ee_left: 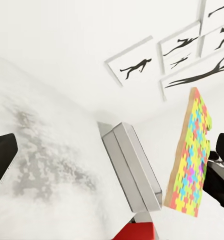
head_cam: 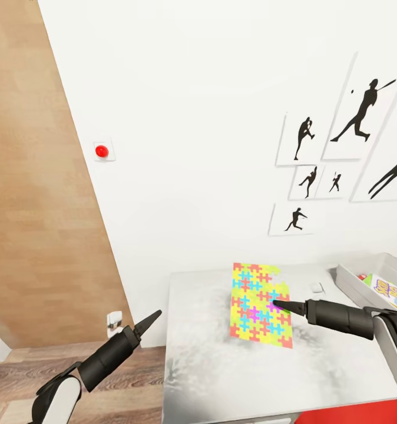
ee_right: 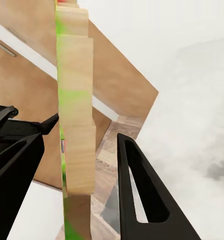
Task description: Put all the toys in the child's room - the three board games (two on the bed and one on the table), the two jigsaw puzzles on the table, and the tennis ball on the table - inside the toy box on the table in the child's room.
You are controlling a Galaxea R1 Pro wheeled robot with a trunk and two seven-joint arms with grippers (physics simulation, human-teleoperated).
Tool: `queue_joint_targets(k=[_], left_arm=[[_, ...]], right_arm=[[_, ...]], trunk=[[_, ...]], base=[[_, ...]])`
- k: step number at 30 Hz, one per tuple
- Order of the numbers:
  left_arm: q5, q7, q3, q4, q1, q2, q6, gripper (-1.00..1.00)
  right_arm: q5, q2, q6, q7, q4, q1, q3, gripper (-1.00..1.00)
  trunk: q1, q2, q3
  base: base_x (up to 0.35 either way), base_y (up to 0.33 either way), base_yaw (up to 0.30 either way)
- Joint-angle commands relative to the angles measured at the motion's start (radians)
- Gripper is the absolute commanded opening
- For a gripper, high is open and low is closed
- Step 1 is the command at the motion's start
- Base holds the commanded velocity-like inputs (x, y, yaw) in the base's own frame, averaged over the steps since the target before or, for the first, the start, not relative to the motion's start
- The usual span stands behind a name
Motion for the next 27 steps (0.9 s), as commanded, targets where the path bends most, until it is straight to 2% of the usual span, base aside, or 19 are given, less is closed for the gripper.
queue_joint_targets(k=[1,9,27], left_arm=[[0.005,0.009,0.001,-0.001,-0.001,0.000,0.008,1.00],[0.010,0.070,-0.005,-0.002,-0.003,-0.005,0.012,1.00],[0.013,0.092,-0.007,-0.008,-0.004,-0.011,0.010,1.00]], right_arm=[[0.001,0.000,0.006,0.007,-0.002,-0.001,-0.001,-1.00],[0.001,-0.002,0.013,0.007,-0.007,-0.001,-0.001,-1.00],[0.002,-0.001,0.013,0.007,-0.009,-0.001,-0.002,-1.00]], trunk=[[0.001,-0.002,-0.001],[0.001,-0.002,0.012],[0.001,-0.002,0.020]], base=[[0.000,0.000,0.000],[0.000,0.000,0.000],[0.000,0.000,0.000]])
